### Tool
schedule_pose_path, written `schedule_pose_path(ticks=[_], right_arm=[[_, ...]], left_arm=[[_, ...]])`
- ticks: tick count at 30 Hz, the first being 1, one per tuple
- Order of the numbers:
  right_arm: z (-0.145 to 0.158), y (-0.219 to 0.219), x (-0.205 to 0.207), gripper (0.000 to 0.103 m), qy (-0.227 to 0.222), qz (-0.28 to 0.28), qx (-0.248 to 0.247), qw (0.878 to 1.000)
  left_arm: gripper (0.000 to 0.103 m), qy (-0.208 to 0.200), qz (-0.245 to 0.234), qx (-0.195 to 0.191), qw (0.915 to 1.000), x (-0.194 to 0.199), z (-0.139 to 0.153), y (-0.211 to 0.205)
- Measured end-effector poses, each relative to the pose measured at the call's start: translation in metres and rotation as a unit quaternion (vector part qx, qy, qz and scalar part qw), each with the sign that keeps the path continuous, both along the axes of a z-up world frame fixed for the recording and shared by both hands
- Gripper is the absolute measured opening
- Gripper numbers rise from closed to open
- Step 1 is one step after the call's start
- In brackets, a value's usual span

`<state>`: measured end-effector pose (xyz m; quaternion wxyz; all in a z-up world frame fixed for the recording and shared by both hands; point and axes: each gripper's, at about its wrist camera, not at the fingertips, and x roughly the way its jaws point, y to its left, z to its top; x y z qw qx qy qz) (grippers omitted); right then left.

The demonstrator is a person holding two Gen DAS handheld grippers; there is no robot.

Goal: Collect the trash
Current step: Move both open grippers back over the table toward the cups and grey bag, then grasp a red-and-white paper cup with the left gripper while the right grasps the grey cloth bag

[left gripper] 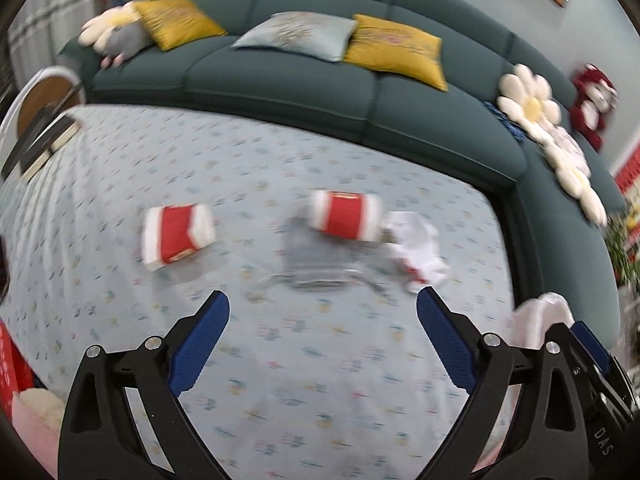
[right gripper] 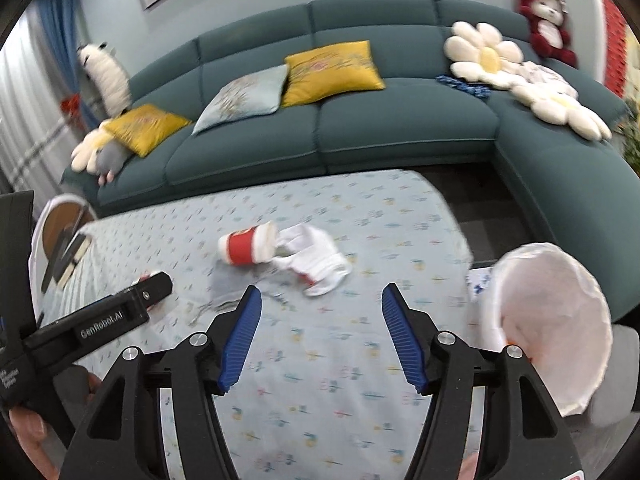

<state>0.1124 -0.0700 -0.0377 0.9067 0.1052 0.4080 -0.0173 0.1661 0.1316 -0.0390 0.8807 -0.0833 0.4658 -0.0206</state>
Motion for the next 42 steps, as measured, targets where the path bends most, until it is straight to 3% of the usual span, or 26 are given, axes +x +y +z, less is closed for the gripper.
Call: schedule_pose_path(ticks=[7, 15, 22, 29, 34, 35, 37, 41, 42], right_arm=[[-0.031, 0.055, 0.039, 0.066, 0.035, 0.043, -0.007, 0.998], [-0.083, 0.114, 0.097, 0.069, 0.081, 0.09, -0.019, 0.992], [-0.129, 0.137, 0.144, 0.071, 0.116, 0.102, -0.03, 0.988], [-0.162, 0.141, 0.171, 0.072, 0.145, 0.092, -0.034, 0.985], [-0.168, 0.148, 0.17, 0.073, 0.13, 0.097, -0.058, 0.985], [-0.168, 0.149, 0.168, 0.069, 0.127, 0.097, -0.064, 0.985], [-0.167, 0.148, 0.165, 0.06, 0.122, 0.1, -0.066, 0.985], [-0.163, 0.14, 0.16, 0.02, 0.13, 0.102, -0.043, 0.985], [-0.163, 0.138, 0.159, 0.017, 0.135, 0.102, -0.034, 0.985]], left_arm=[[0.09, 0.028, 0.064, 0.011, 0.9975, 0.021, -0.031, 0.074], [0.09, 0.069, 0.096, 0.012, 0.9929, 0.06, -0.07, 0.129], [0.091, 0.1, 0.087, 0.035, 0.9906, 0.103, -0.105, 0.142], [0.091, 0.123, 0.075, 0.031, 0.9891, 0.121, -0.131, 0.136], [0.086, 0.126, 0.07, 0.032, 0.989, 0.123, -0.14, 0.129], [0.083, 0.122, 0.07, 0.036, 0.9894, 0.123, -0.139, 0.128], [0.064, 0.115, 0.063, 0.044, 0.9904, 0.12, -0.138, 0.124], [0.047, 0.116, 0.05, 0.04, 0.9912, 0.115, -0.133, 0.119], [0.043, 0.117, 0.05, 0.036, 0.9913, 0.114, -0.132, 0.118]])
